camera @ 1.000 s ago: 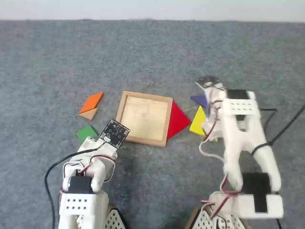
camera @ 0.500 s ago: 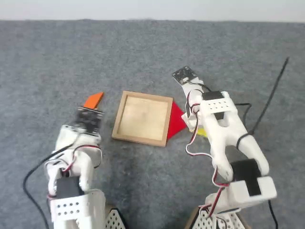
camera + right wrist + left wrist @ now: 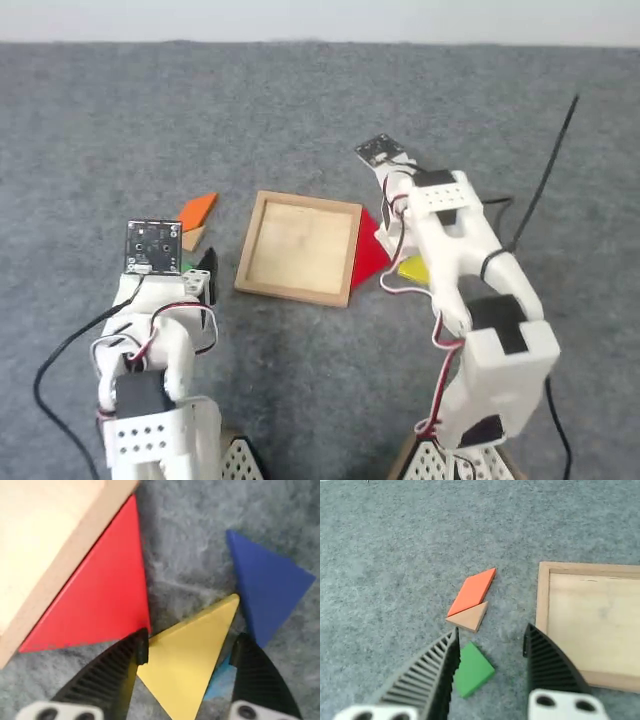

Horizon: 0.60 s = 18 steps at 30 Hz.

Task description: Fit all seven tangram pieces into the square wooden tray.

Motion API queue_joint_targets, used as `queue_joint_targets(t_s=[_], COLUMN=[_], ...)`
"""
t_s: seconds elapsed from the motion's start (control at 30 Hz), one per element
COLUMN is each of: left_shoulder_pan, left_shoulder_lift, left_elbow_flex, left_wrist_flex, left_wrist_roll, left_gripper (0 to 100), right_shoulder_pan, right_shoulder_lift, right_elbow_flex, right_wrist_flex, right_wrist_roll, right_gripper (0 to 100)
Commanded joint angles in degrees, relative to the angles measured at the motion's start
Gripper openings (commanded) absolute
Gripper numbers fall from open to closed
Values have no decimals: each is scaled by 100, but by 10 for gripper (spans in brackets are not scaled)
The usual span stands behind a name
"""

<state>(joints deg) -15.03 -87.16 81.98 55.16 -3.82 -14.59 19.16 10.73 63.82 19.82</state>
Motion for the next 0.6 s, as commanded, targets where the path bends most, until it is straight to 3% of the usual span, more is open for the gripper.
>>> queue_joint_targets(t_s=[0.0, 0.27, 0.57], left_shoulder_pan=[79, 79, 466], left_shoulder_lift=[0, 0, 0], left_elbow_flex=[-365, -523, -620], left_wrist_flex=[18, 448, 651], left_wrist_roll=[88, 62, 53], left_gripper=[208, 232, 246], right_shoulder_pan=[-48, -163, -470], right_shoulder_lift=[163, 224, 215], right_elbow_flex=[-501, -510, -185], right_wrist_flex=[365, 787, 954], right_wrist_roll=[-88, -97, 176], right_gripper=[281, 290, 418])
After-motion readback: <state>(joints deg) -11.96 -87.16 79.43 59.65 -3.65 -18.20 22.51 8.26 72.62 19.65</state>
